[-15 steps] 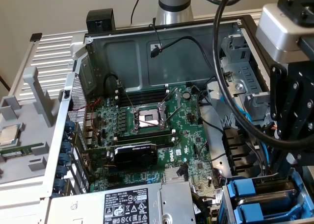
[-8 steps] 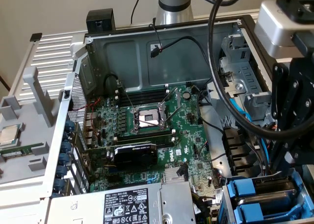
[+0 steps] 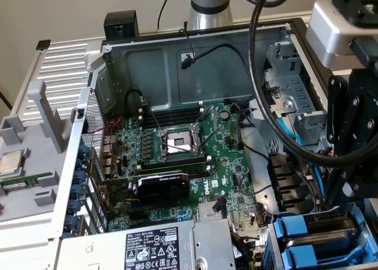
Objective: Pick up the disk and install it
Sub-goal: 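Insert the first disk wire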
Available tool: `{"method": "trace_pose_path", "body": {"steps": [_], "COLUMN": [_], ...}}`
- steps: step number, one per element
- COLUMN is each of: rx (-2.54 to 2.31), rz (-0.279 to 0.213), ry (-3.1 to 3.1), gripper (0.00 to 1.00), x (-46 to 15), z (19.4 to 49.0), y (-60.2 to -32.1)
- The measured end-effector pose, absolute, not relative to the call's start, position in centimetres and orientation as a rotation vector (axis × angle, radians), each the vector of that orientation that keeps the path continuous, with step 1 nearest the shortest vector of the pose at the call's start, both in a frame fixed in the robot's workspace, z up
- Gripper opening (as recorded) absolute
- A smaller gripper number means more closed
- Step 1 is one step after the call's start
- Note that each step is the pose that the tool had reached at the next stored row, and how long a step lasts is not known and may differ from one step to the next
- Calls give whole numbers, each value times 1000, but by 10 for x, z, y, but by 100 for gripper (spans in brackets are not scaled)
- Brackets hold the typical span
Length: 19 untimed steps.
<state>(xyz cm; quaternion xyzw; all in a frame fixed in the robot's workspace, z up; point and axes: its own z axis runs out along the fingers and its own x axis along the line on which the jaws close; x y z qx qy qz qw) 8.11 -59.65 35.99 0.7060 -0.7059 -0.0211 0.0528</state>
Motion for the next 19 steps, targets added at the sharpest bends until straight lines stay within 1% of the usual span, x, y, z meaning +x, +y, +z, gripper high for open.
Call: {"method": "trace_pose_path", "body": {"steps": [19], "rx": [2069], "rz": [-71], "ry": [-2222], "gripper": [17], "x": [79], "z": [358], "y": [-596]}}
